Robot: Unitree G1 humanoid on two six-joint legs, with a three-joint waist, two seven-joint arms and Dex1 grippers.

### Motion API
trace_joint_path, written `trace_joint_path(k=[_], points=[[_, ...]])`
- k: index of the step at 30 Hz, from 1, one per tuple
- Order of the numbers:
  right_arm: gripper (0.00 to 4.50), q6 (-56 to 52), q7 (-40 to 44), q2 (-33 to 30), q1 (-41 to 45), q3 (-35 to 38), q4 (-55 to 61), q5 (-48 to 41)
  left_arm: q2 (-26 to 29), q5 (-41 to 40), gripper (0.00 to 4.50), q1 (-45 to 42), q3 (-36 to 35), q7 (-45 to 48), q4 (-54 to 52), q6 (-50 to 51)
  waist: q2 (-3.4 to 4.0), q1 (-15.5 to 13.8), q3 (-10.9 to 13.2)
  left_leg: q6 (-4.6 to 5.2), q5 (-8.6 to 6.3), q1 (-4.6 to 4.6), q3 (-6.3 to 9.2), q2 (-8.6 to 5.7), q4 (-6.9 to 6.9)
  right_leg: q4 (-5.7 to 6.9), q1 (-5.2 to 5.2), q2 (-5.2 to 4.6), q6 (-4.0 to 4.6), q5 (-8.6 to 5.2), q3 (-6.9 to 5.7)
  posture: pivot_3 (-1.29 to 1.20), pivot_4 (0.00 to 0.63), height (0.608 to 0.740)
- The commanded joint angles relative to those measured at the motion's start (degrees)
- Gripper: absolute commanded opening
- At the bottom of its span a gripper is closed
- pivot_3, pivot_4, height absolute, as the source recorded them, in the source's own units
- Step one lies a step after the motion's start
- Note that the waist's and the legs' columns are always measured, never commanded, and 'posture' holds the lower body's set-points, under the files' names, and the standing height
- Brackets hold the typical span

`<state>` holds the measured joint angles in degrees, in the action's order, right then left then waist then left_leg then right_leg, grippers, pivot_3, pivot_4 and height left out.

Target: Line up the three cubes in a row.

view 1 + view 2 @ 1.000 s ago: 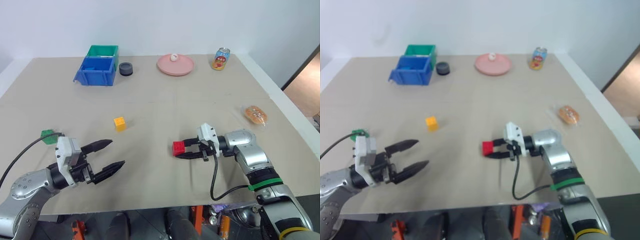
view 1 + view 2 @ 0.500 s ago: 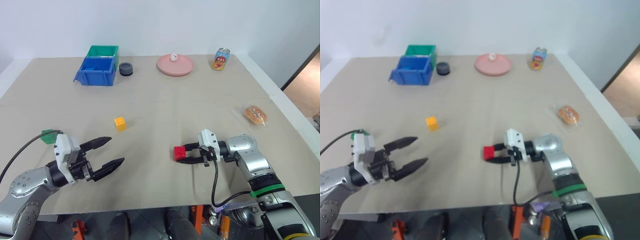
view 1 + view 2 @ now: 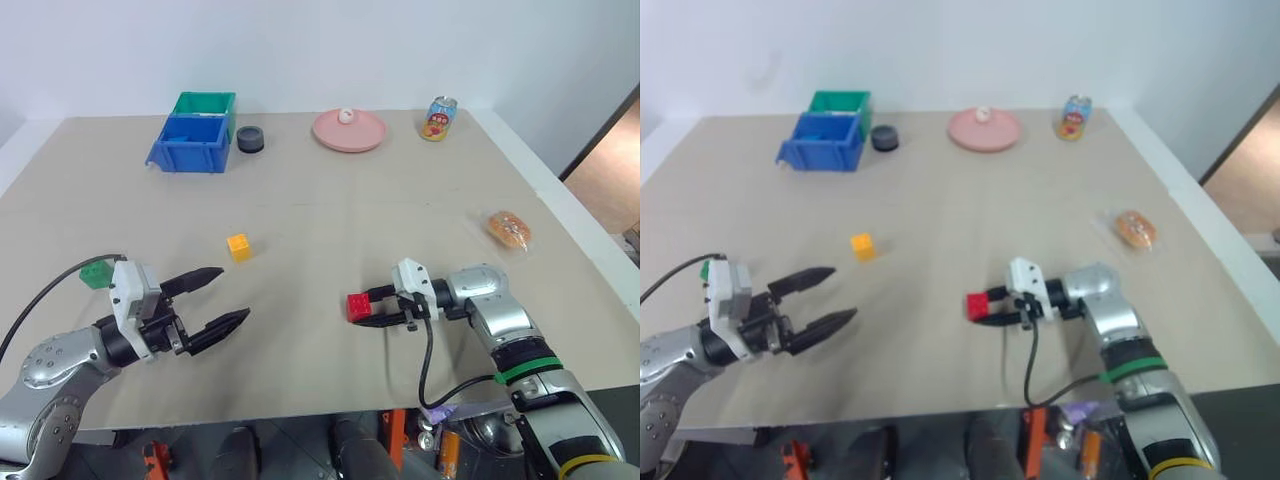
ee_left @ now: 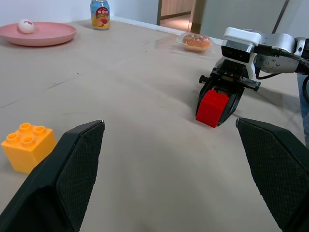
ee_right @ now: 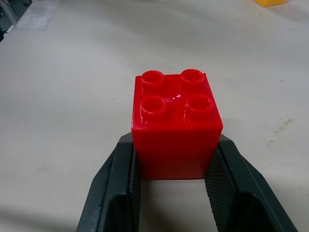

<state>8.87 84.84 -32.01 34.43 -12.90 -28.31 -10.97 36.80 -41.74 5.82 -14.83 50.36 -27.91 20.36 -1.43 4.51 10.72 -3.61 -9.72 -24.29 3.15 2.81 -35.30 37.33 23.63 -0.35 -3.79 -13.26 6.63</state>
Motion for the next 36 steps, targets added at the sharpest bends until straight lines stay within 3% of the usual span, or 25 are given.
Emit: trace_joint_path(k=[1, 2, 7, 12, 18, 24, 30, 36], points=[[1.73, 0.0, 1.1, 0.0, 0.8, -0.1, -0.5, 0.4, 0.1, -0.8, 4.5, -0.4, -1.1, -0.2, -1.3, -0.4, 0.0, 0.0, 0.0, 0.0, 0.0, 0.02, 0.0, 0.0, 0.0, 0.0, -0.02, 0.0, 0.0, 0.0, 0.0, 0.0, 0.15, 0.736], [2.27, -0.4, 1.5, -0.3, 0.8, -0.2, -0.4, 0.3, 0.0, -0.8, 4.5, -0.3, -1.2, -0.1, -1.1, -0.5, 0.0, 0.0, 0.0, 0.0, 0.0, 0.03, 0.0, 0.0, -0.01, 0.0, -0.03, 0.0, 0.0, 0.0, 0.0, 0.0, 0.15, 0.736], [3.9, -2.6, 1.0, -1.6, 0.8, 0.2, 0.3, 0.4, -0.4, -0.6, 4.5, -0.2, -1.4, 0.3, -0.3, -1.3, 0.0, 0.0, 0.0, 0.0, 0.0, 0.04, 0.01, 0.0, -0.02, 0.0, -0.07, -0.01, -0.01, -0.01, 0.0, 0.0, 0.15, 0.736], [3.9, -9.2, 3.0, -4.9, 2.1, 1.6, 2.4, -1.6, -0.7, -0.3, 4.5, -1.1, -0.9, 1.0, 1.1, -1.9, 0.01, -0.3, 0.0, -0.01, 0.0, 0.04, 0.01, 0.0, -0.02, 0.0, -0.1, -0.01, 0.0, -0.02, 0.0, 0.0, 0.15, 0.736], [3.9, -17.9, 7.5, -15.9, 4.0, 2.6, 4.8, -6.2, -1.1, -0.9, 4.5, -3.2, -1.0, 1.5, 3.5, -1.8, 0.02, -0.3, 0.0, -0.02, -0.01, 0.01, 0.0, -0.06, -0.11, -0.01, -0.1, -0.07, -0.01, -0.02, 0.01, 0.0, 0.15, 0.736], [3.9, -14.7, 7.7, -26.7, 2.8, 0.1, 4.2, -9.2, -0.7, -4.5, 4.5, -3.1, -2.9, 0.0, 4.8, 2.8, 0.05, -0.1, 0.0, 0.01, -0.04, 0.02, -0.01, -0.03, 0.02, -0.01, -0.01, -0.05, 0.04, -0.1, 0.0, 0.0, 0.15, 0.736], [3.9, -15.5, -11.8, -16.0, 15.3, 11.3, -7.0, -9.1, -5.7, -6.7, 4.5, 0.7, -7.2, -12.0, 3.1, 6.6, 0.06, 1.5, 0.1, 0.01, -0.04, 0.07, -0.15, 0.05, -0.09, 0.01, 0.1, -0.02, 0.06, 0.22, 0.07, 0.0, 0.15, 0.736], [3.9, -16.4, -24.7, -5.4, 13.5, 16.7, -1.3, -10.1, -20.3, -2.2, 4.5, 8.4, -10.3, -32.8, -5.3, 2.8, -0.17, 1.1, 0.1, -0.01, -0.03, 0.0, 0.0, -0.01, -0.09, -0.03, -0.04, 0.0, -0.05, 0.1, 0.07, 0.0, 0.15, 0.736]])
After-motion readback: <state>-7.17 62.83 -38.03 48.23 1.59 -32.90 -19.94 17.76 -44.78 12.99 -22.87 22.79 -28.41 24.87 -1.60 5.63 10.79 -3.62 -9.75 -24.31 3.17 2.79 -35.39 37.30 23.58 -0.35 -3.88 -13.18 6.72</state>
